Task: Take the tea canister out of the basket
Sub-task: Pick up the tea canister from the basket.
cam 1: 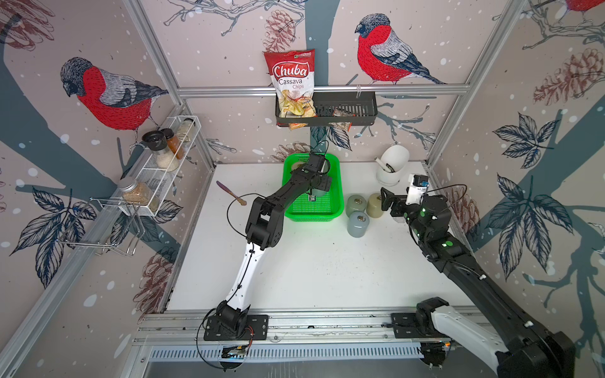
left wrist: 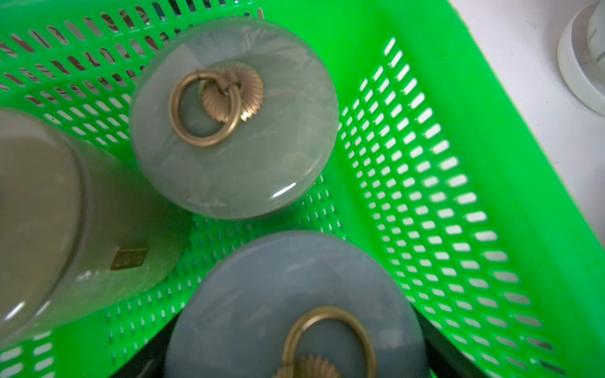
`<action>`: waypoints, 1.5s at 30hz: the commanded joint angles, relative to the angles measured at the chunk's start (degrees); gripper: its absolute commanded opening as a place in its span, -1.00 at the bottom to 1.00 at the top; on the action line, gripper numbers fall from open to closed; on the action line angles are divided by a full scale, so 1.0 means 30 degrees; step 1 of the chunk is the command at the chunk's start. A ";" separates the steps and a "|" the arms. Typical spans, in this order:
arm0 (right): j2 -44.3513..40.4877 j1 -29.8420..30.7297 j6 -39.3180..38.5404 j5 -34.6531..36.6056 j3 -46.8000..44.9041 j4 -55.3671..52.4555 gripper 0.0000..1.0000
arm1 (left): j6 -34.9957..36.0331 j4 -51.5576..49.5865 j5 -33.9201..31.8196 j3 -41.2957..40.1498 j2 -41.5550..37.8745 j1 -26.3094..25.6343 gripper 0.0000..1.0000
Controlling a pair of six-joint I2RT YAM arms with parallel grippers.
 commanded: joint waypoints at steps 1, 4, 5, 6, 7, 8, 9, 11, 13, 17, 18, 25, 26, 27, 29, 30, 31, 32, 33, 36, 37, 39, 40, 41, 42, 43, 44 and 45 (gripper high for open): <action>0.0017 0.0044 -0.0223 -0.0045 -0.0065 0.0624 0.99 | 0.0141 -0.0134 0.0505 0.0161 0.0129 -0.0016 0.54; -0.0005 0.0046 -0.0251 -0.0060 -0.0077 0.0625 0.99 | 0.0260 -0.0209 0.0514 0.0398 0.0327 -0.0010 0.25; -0.0001 0.0045 -0.0223 -0.0064 -0.0024 0.0609 0.99 | 0.0276 -0.0326 0.0456 0.0546 0.0389 -0.0015 0.12; -0.0048 0.0031 -0.0221 -0.0053 -0.0022 0.0572 1.00 | 0.0291 -0.0461 0.0421 0.0656 0.0448 0.0005 -0.01; -0.0075 0.0073 -0.0215 -0.0049 -0.0019 0.0536 0.99 | 0.0319 -0.0539 0.0419 0.0741 0.0452 0.0005 -0.11; -0.0121 0.0075 -0.0217 -0.0063 -0.0028 0.0533 0.99 | 0.0341 -0.0585 0.0419 0.0731 0.0424 0.0000 -0.17; -0.0198 0.0074 -0.0217 -0.0052 -0.0071 0.0505 1.00 | 0.0350 -0.0642 0.0419 0.0718 0.0383 -0.0010 -0.23; -0.0274 0.0068 -0.0188 -0.0061 -0.0083 0.0474 0.99 | 0.0408 -0.0799 0.0364 0.0681 0.0237 -0.0030 -0.33; -0.0391 0.0104 -0.0157 -0.0068 -0.0117 0.0448 0.99 | 0.0477 -0.0811 0.0259 0.0440 -0.0056 -0.0046 -0.51; -0.0609 0.0215 -0.0125 -0.0067 -0.0086 0.0356 0.99 | 0.0639 0.0155 -0.0176 -0.1261 -0.1323 -0.0107 -1.00; -0.0628 0.0273 -0.0111 -0.0096 -0.0056 0.0262 0.99 | 0.0668 0.0292 -0.0196 -0.1604 -0.1605 -0.0121 -1.00; -0.0827 0.0767 -0.0124 -0.0050 0.0427 -0.0364 0.99 | 0.1313 0.0493 0.0153 -0.3433 -0.3507 -0.0463 -1.00; -0.0832 0.0851 -0.0098 -0.0066 0.0610 -0.0598 0.99 | 0.1443 0.0547 0.0228 -0.3835 -0.3920 -0.0567 -1.00; -0.0861 0.0984 -0.0117 -0.0083 0.0736 -0.0784 0.99 | 0.1561 0.0702 0.0241 -0.4298 -0.4370 -0.0703 -1.00; -0.0887 0.1209 -0.0153 -0.0069 0.1036 -0.1116 0.99 | 0.1646 0.1037 0.0190 -0.5197 -0.5164 -0.0993 -1.00; -0.0905 0.1356 -0.0173 -0.0072 0.1182 -0.1351 0.99 | 0.1639 0.1180 0.0208 -0.5654 -0.5584 -0.1117 -1.00; -0.0934 0.1494 -0.0161 -0.0049 0.1292 -0.1511 0.99 | 0.1612 0.1242 0.0178 -0.5985 -0.5880 -0.1243 -1.00; -0.1047 0.1661 -0.0194 -0.0028 0.1356 -0.1683 0.99 | 0.1555 0.1344 0.0155 -0.6360 -0.6316 -0.1386 -1.00; -0.1199 0.1801 -0.0186 -0.0031 0.1390 -0.1748 0.99 | 0.1550 0.1452 0.0133 -0.6703 -0.6741 -0.1564 -1.00; -0.1793 0.1991 -0.0179 0.0127 0.1415 -0.2054 0.99 | 0.1496 0.1927 -0.0090 -0.7694 -0.8015 -0.2093 -1.00; -0.1932 0.1993 -0.0157 0.0164 0.1390 -0.2133 0.99 | 0.1415 0.1985 -0.0150 -0.7872 -0.8367 -0.2244 -1.00; -0.2311 0.2008 -0.0152 0.0180 0.1413 -0.2288 1.00 | 0.1241 0.2188 -0.0167 -0.8306 -0.9148 -0.2567 -1.00; -0.2459 0.2030 -0.0102 0.0234 0.1390 -0.2324 0.99 | 0.1133 0.2278 -0.0145 -0.8466 -0.9509 -0.2687 -1.00; -0.2643 0.2038 -0.0070 0.0282 0.1348 -0.2353 0.99 | 0.1069 0.2458 -0.0120 -0.8685 -0.9890 -0.2834 -1.00; -0.2798 0.2038 -0.0045 0.0288 0.1301 -0.2364 0.99 | 0.0999 0.2596 -0.0147 -0.8856 -1.0272 -0.2979 -1.00; -0.2896 0.2036 -0.0040 0.0307 0.1281 -0.2361 0.99 | 0.0940 0.2693 -0.0138 -0.8975 -1.0551 -0.3097 -1.00; -0.3017 0.2038 -0.0014 0.0343 0.1256 -0.2393 0.99 | 0.0867 0.2737 -0.0108 -0.9071 -1.0848 -0.3212 -1.00; -0.3060 0.2038 -0.0014 0.0387 0.1234 -0.2407 0.99 | 0.0797 0.2819 0.0015 -0.9152 -1.1127 -0.3337 -1.00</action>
